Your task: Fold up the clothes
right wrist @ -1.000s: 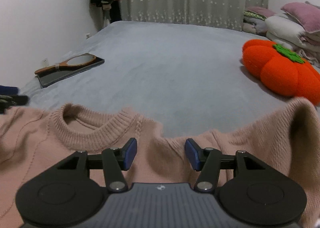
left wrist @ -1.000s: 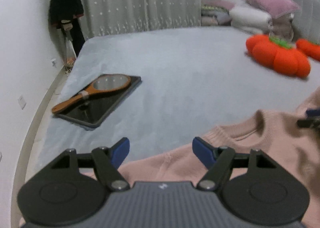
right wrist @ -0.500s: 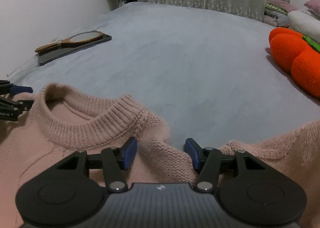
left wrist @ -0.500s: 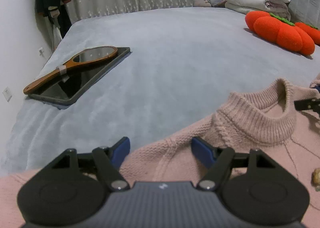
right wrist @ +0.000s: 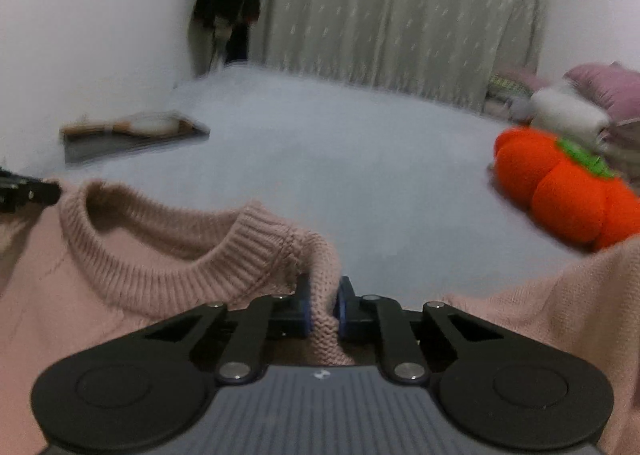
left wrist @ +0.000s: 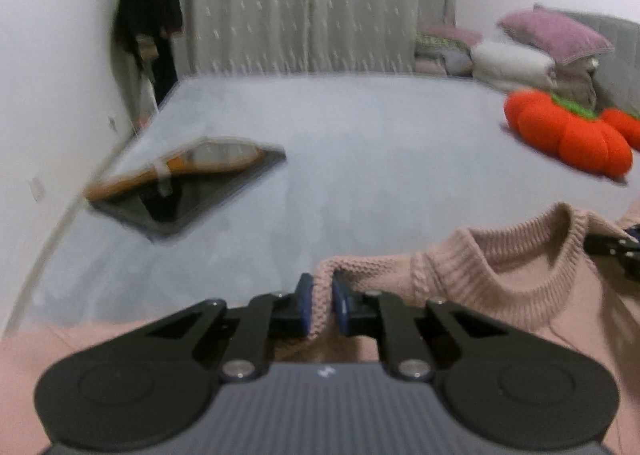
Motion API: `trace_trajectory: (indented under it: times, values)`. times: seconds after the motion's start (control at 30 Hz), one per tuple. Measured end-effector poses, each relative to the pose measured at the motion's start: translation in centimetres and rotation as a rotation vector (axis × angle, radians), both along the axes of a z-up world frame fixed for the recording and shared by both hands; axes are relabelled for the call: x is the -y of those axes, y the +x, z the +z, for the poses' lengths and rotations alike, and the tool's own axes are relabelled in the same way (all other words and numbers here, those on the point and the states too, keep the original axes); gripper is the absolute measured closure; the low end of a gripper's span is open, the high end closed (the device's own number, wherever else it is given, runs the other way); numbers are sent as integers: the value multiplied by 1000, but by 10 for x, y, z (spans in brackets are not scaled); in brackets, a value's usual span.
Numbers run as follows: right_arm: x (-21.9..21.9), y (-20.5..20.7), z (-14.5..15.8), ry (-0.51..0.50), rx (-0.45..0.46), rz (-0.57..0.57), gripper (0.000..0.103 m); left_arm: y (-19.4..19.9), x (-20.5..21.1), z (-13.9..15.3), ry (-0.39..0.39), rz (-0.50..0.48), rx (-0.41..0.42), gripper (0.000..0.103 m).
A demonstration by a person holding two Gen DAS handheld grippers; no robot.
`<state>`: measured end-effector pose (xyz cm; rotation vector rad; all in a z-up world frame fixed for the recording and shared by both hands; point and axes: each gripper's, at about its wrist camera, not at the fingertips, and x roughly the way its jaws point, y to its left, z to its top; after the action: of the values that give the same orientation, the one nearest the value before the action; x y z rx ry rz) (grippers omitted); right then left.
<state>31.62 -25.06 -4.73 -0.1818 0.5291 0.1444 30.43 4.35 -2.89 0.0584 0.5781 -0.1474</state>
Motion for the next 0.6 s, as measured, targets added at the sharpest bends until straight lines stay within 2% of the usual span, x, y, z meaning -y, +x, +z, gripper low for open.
trace_trajectory:
  times: [0.17,0.3,0.37,0.5,0.53,0.57,0.6]
  values:
    - [-14,30,13,3,23,-8,90,27,-2,7,23,71,25,92]
    - [-28,67,-20,7,-55,-20,90,57,2,-32,102,103,-23,91]
    - [-33,81,-40,13,-99,-31,86,68,2,-53,107,122,-52,85]
    - [-31,85,-45,36,-87,-56,83,73,5,-52,126,149,-52,78]
    - [-31,82,-43,29,-85,-72,78,69,6,-48,117,154,-49,73]
    - [-32,79,-41,23,-82,-89,73,65,6,-44,108,159,-47,62]
    - [-30,74,-39,25,-80,-100,72,61,6,-40,100,164,-45,57]
